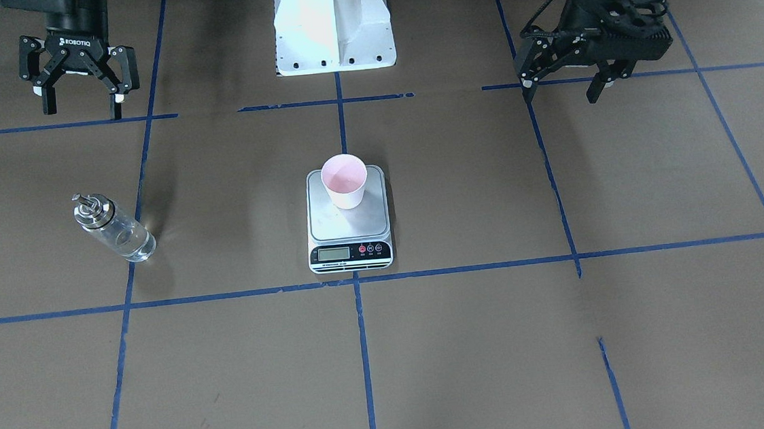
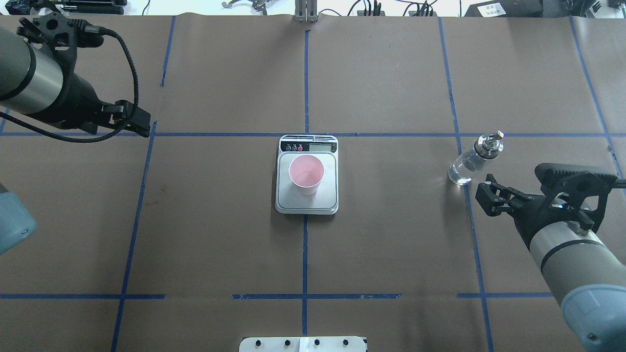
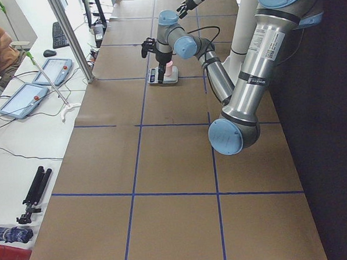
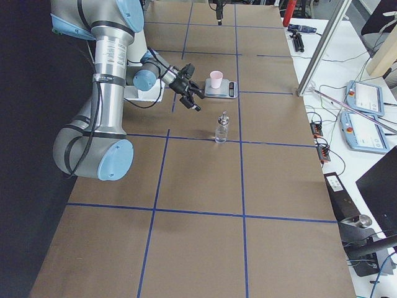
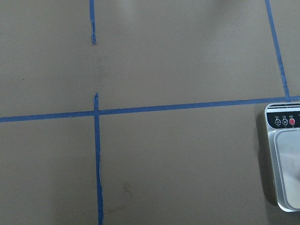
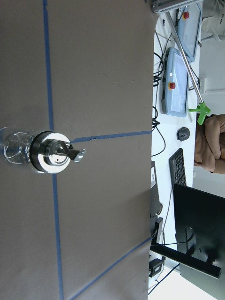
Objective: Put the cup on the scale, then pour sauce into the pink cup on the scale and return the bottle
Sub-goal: 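Retract the left arm while the right gripper approaches the glass bottle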
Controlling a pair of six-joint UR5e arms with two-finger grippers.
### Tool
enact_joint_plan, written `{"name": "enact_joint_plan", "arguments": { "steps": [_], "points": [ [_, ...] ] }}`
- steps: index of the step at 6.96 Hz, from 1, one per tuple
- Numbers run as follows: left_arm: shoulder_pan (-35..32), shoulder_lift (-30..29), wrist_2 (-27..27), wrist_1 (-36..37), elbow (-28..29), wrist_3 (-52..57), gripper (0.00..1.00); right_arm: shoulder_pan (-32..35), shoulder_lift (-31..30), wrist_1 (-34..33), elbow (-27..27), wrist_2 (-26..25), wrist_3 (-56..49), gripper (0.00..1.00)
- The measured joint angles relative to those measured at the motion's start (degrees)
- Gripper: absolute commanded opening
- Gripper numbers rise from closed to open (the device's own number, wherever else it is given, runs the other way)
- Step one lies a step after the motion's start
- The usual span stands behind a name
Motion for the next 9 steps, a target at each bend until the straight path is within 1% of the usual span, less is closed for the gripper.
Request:
{"name": "enact_joint_plan", "arguments": {
  "steps": [1,2,3,4,6,9],
  "points": [
    [0.1,0.0,0.0,0.0,0.5,-0.1,1.00,-1.9,-1.8,4.8,-3.0,-5.2,2.8,0.98],
    [0.2,0.0,0.0,-0.1,1.1,-0.1,1.00,-3.5,-4.6,12.4,-6.8,-9.2,3.9,0.98],
    [0.2,0.0,-0.1,-0.1,1.3,-0.2,1.00,-4.7,-6.6,19.6,-11.0,-12.7,3.8,0.99],
    [0.2,0.0,-0.1,-0.1,1.4,-0.4,1.00,-5.4,-6.6,23.6,-14.7,-15.2,3.4,0.99],
    [0.2,-0.1,-0.2,-0.1,1.5,-0.6,1.00,-5.8,-4.7,25.8,-19.7,-17.1,3.1,0.98],
    [0.2,-0.1,-0.2,-0.1,1.6,-0.8,1.00,-5.2,1.0,26.9,-27.2,-17.6,3.1,0.99]
  ]
}}
